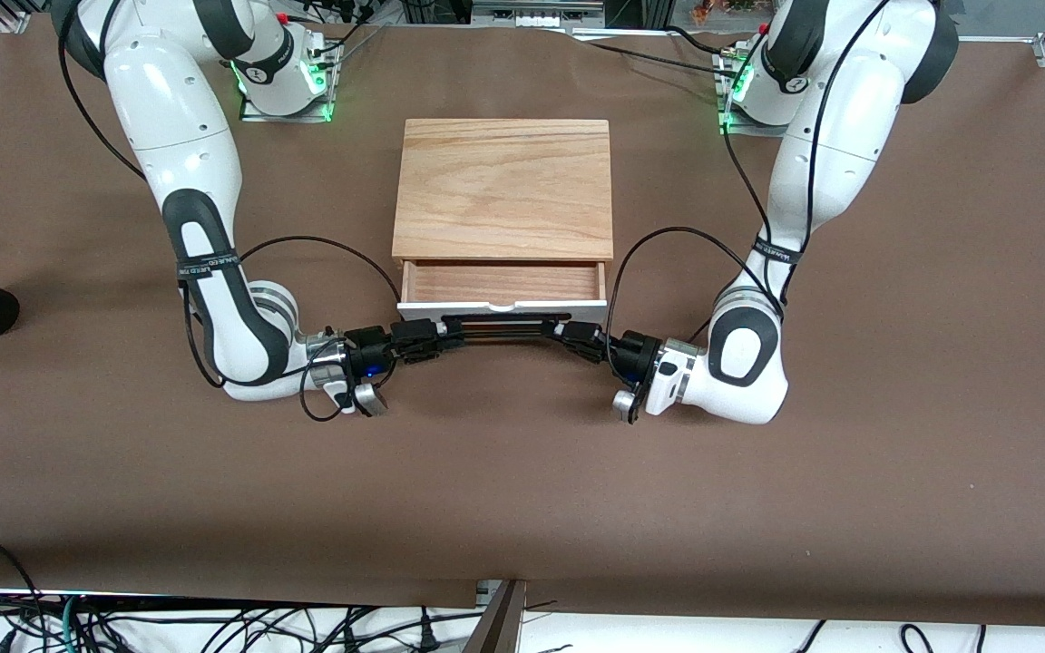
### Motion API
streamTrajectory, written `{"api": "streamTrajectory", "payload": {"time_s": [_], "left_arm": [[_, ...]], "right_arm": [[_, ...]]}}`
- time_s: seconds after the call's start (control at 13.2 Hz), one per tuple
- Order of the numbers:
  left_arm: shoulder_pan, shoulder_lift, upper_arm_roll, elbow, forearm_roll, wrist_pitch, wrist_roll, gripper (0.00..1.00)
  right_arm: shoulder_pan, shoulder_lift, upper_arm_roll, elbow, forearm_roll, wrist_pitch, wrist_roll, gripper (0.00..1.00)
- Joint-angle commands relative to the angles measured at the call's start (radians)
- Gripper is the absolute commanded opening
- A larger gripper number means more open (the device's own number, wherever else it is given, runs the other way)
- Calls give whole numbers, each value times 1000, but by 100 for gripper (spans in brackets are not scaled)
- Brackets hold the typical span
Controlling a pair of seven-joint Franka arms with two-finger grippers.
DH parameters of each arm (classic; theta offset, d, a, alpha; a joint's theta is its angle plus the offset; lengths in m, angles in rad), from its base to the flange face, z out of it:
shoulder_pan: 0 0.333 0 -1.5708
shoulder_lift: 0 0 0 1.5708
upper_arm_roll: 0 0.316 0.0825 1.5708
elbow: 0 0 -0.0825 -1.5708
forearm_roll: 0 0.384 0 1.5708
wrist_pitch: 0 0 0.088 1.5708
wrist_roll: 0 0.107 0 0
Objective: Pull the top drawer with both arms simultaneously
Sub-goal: 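Open the right gripper and draw it back while the left gripper releases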
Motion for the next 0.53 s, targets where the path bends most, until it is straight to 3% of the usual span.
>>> {"api": "streamTrajectory", "payload": {"time_s": [0.0,0.15,0.23,0.3,0.46], "left_arm": [[5,-30,-26,117,-70,1,-205,0],[9,-30,-26,117,-67,-1,-203,0],[9,-30,-26,114,-65,-1,-203,60],[9,-31,-25,106,-64,-1,-185,100],[19,-31,-16,105,-62,-1,-182,100]], "right_arm": [[-31,82,10,188,24,47,92,100],[-31,82,10,188,24,50,92,100],[-31,82,10,188,22,51,90,100],[-31,82,10,188,22,51,90,100],[-31,80,10,188,21,51,92,100]]}}
